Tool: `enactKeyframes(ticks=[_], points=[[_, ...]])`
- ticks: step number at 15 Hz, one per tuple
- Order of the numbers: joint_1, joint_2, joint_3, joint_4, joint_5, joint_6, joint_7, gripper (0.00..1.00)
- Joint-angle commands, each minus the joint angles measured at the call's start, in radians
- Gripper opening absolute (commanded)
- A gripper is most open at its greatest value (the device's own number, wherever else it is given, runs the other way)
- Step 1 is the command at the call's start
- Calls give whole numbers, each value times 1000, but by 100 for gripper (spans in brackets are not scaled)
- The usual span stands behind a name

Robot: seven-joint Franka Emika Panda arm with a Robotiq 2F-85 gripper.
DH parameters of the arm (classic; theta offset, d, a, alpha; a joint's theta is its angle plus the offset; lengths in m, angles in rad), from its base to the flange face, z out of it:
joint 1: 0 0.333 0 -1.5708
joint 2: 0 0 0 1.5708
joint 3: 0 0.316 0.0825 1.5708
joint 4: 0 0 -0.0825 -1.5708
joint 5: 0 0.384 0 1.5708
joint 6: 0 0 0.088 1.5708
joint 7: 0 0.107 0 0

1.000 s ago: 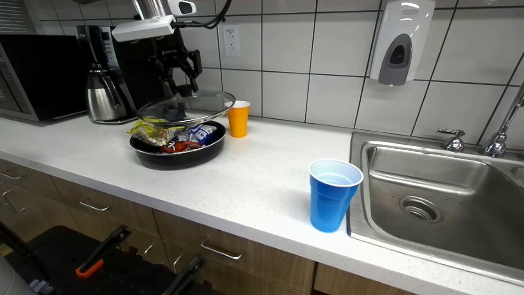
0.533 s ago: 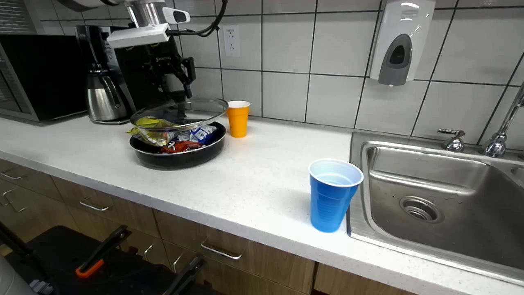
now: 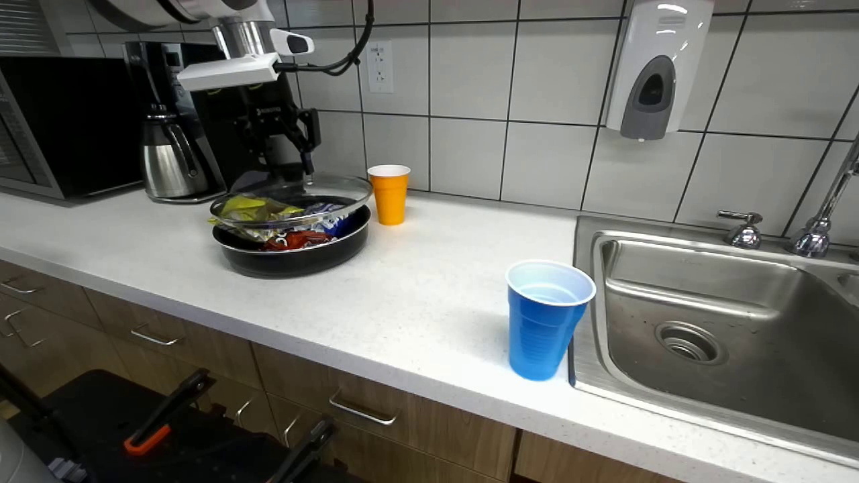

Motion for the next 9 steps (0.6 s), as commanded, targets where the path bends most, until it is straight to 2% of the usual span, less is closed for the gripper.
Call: enactKeyframes(ticks=[1,9], points=[[2,10,0,34,15,-45,10,39],[-3,61,-15,45,36,-40,4,39]])
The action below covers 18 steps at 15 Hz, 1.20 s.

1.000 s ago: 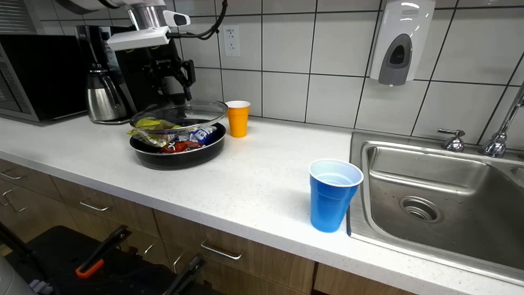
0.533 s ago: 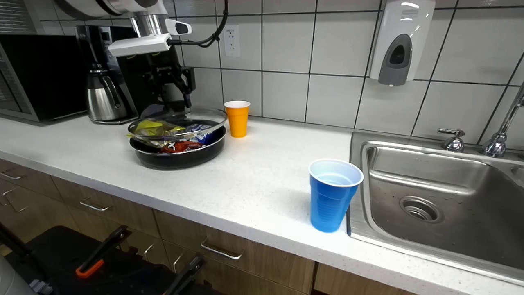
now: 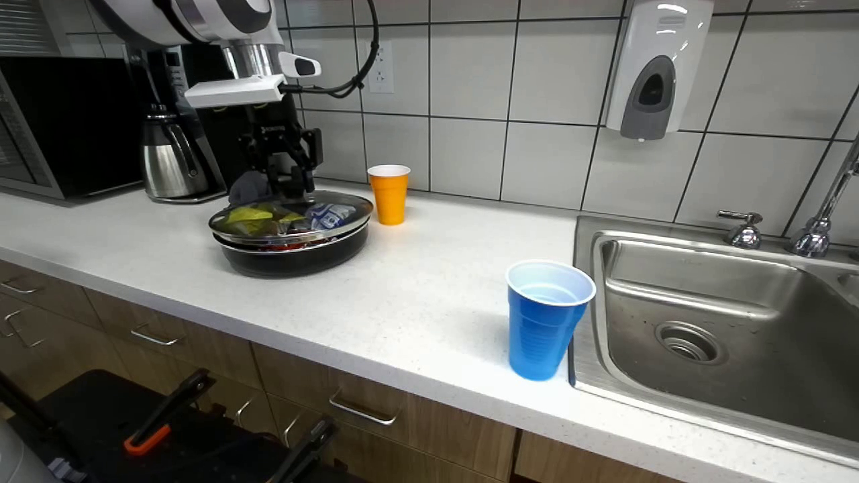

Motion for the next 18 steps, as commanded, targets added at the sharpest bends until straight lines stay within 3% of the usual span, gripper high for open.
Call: enactKeyframes(ticks=[1,18], points=[[-3,7,-8,45,10,-34,5,39],[8,79,-5,119,35,-11,-19,39]])
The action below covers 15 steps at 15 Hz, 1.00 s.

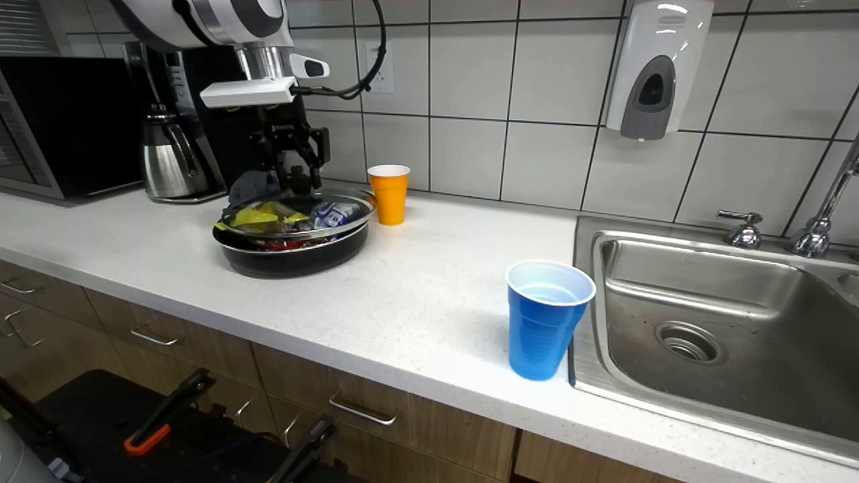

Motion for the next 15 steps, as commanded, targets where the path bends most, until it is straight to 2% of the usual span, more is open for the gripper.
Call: enactKeyframes(ticks=[1,15], points=[[6,13,7,40,36,-13,-21,39],[19,-15,7,13,41,-19,-11,39]])
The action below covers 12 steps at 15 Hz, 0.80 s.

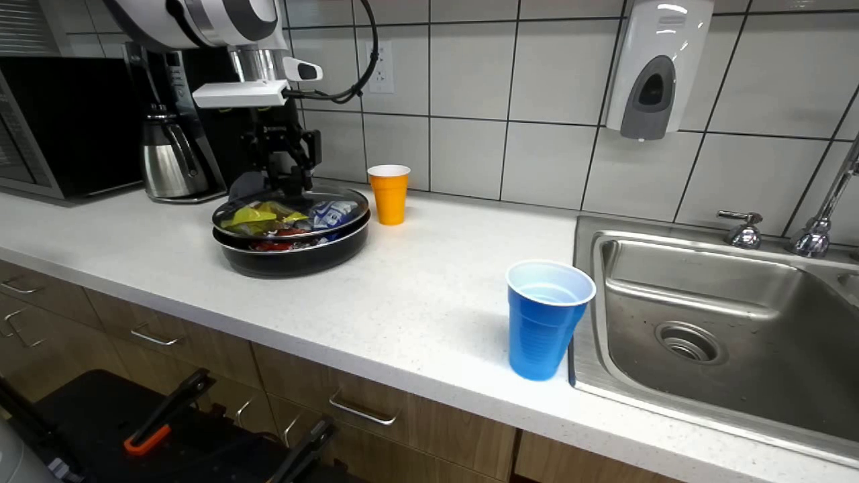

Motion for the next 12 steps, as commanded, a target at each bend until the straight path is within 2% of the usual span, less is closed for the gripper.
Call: enactKeyframes(ticks=[1,12], points=[[0,-31,3,1,7,-19,-9,39],[3,-60,3,-17,-6,-45,12,39]])
